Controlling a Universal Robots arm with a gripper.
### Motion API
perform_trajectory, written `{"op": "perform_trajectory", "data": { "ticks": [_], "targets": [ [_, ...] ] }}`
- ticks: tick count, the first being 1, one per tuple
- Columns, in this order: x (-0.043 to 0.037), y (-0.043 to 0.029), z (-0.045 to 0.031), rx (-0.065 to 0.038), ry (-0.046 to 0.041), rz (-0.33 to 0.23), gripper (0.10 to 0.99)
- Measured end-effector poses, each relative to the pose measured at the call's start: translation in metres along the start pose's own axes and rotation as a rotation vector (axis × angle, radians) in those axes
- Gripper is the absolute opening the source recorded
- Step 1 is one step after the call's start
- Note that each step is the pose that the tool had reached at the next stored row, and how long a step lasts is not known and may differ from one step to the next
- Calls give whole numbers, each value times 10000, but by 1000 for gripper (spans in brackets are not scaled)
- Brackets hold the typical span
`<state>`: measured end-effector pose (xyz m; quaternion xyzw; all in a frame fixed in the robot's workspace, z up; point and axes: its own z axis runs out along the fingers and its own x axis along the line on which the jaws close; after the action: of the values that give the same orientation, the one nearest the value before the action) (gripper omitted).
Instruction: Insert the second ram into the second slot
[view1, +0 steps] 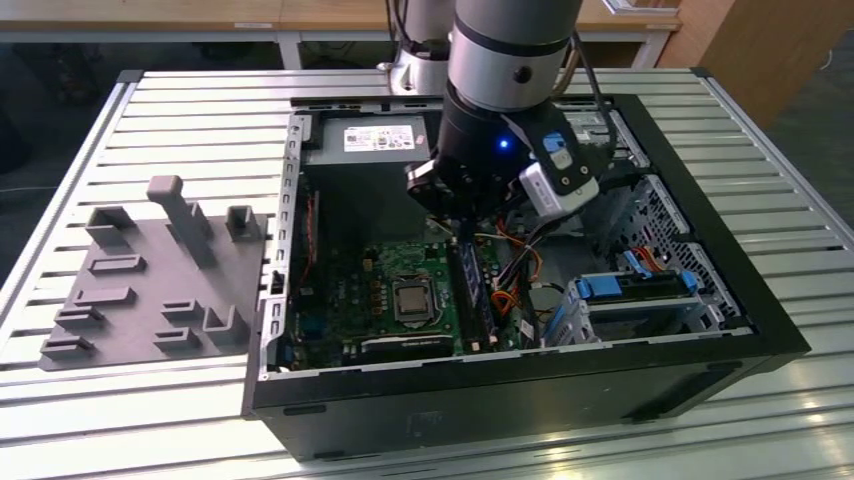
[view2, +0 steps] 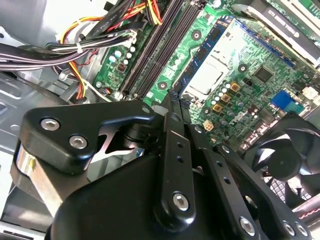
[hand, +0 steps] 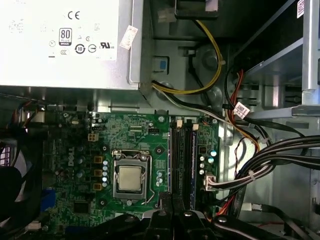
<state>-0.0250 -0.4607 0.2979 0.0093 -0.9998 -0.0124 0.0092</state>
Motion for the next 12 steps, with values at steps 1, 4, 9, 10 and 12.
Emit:
{"op": "perform_trajectory", "data": {
  "ticks": [1, 4, 9, 10, 12],
  "targets": [
    [-1, 0, 8, 2, 2, 8, 118],
    [-2, -19, 26, 4, 3, 22, 118],
    [-2, -46, 73, -2, -2, 200, 118],
    [-3, -46, 86, -4, -4, 290, 118],
    [-4, -47, 108, -4, -5, 359, 118]
  ]
}}
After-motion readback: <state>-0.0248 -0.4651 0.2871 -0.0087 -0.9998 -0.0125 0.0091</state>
